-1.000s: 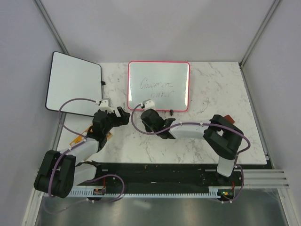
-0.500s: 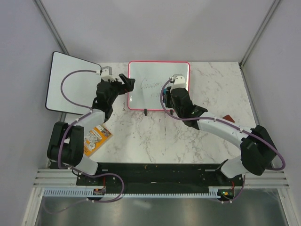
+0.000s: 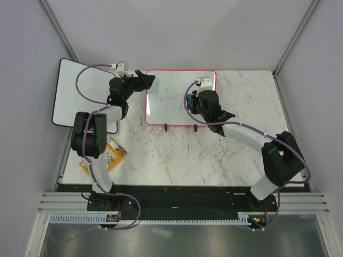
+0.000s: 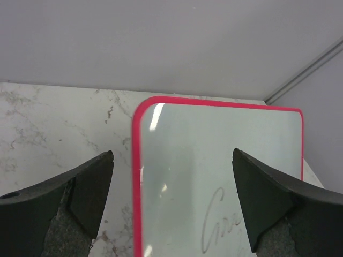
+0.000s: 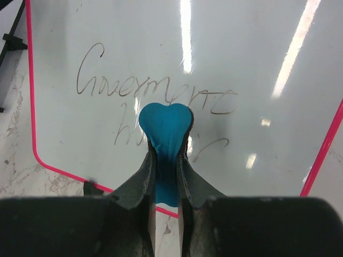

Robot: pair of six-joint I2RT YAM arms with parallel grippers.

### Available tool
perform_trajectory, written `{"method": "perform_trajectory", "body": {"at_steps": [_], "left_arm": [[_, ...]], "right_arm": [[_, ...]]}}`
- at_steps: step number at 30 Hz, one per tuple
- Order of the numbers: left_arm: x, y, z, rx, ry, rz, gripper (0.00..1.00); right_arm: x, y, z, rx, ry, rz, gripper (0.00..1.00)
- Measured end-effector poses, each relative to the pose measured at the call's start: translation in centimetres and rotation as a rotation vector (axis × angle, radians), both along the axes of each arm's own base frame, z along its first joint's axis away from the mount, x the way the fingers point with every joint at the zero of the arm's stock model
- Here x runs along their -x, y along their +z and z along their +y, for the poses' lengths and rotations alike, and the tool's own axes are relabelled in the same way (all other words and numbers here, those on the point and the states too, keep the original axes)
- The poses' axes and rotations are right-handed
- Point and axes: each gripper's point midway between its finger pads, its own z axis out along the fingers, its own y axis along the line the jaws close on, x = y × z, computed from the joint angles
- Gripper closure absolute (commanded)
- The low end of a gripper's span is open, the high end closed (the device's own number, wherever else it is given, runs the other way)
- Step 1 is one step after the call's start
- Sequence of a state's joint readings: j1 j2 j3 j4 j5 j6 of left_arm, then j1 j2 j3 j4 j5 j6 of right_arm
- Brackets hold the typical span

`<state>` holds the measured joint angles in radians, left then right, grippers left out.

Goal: Erase the whiteboard

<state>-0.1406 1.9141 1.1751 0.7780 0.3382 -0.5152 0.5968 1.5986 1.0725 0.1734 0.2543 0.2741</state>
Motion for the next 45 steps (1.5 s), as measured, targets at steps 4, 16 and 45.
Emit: {"method": "perform_trajectory", "body": {"at_steps": [4,16,45], "left_arm": [[-1.4,-4.1,3.0,0.069,-0.024,0.056,0.05],[-3.8,-1.4,0.3,0.121,-0.287,-0.072,0.13],[-1.6,-3.2,-2.9,0.228,-0.514,0.121,0.98]], "right_arm": [[-0.7,-0.5,0.0,0.004,0.009,0.003,1.00],[-2.1,-0.5,0.5,-0.014,0.014,-0.028,1.00],[-7.3,-4.4,-1.0,0.026,-0.116,-0.127,1.00]]}}
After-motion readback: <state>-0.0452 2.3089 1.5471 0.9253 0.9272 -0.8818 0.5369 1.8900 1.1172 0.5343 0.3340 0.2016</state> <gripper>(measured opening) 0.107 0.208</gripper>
